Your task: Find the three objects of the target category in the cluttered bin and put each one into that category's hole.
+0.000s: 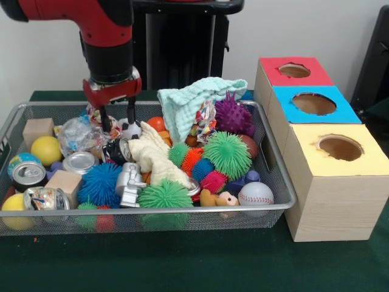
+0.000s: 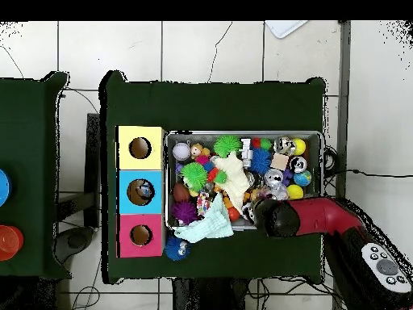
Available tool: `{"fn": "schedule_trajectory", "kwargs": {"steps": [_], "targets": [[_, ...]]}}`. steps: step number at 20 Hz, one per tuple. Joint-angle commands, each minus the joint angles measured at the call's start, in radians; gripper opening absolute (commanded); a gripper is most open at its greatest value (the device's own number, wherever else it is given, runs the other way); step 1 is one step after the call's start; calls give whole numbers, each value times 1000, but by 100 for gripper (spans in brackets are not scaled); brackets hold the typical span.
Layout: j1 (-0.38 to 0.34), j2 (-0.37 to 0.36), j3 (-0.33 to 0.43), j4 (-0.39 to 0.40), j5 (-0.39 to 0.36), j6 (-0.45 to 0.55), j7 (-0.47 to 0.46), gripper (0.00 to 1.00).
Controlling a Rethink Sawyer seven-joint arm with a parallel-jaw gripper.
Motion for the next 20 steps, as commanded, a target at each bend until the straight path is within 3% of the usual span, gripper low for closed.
{"fn": "schedule_trajectory", "kwargs": {"steps": [1,5,10,14,16,20], "targets": [[2,86,66,-119,-79,-12,-168,100],[3,86,76,-129,-85,4,-173,100],[89,43,22,-160,-173,9,-140,100],[113,5,14,-157,-183,22,-121,100],[107,-26,12,-135,-174,36,-118,100],[104,-107,28,-99,-84,163,-154,100]]}}
